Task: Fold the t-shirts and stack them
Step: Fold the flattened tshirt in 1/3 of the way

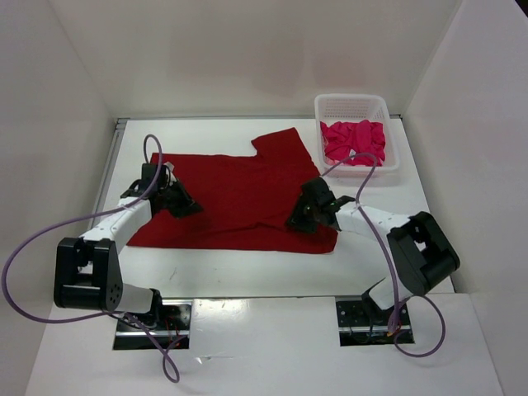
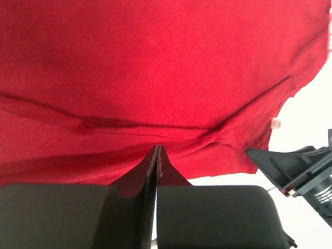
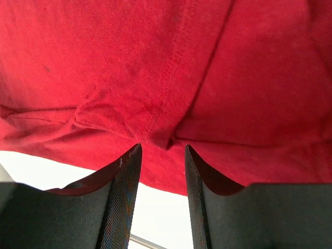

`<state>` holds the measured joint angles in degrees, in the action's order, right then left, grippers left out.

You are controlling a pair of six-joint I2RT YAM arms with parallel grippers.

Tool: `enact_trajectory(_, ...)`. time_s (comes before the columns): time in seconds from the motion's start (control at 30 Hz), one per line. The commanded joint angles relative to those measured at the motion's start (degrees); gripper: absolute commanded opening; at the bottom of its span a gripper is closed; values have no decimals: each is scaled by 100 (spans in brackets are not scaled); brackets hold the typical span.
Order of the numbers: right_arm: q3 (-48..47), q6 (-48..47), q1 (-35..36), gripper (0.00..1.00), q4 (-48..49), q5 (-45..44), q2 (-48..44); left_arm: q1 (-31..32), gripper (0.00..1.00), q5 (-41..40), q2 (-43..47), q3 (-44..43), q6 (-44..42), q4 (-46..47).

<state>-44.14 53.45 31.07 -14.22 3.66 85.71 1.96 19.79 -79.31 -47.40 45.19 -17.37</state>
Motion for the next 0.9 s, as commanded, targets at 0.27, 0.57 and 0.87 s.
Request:
enact_trajectory(0.27, -446, -28, 136, 45, 463, -15, 499, -2, 0, 113, 12, 363, -247, 5)
enact_trajectory(0.57, -788, -185, 136, 22, 411, 38, 903, -2, 0, -89, 65, 248, -441, -206)
enact_trajectory(0.87, -2175, -414, 136, 5, -36, 91, 1588, -2, 0, -37, 4, 143, -441, -206)
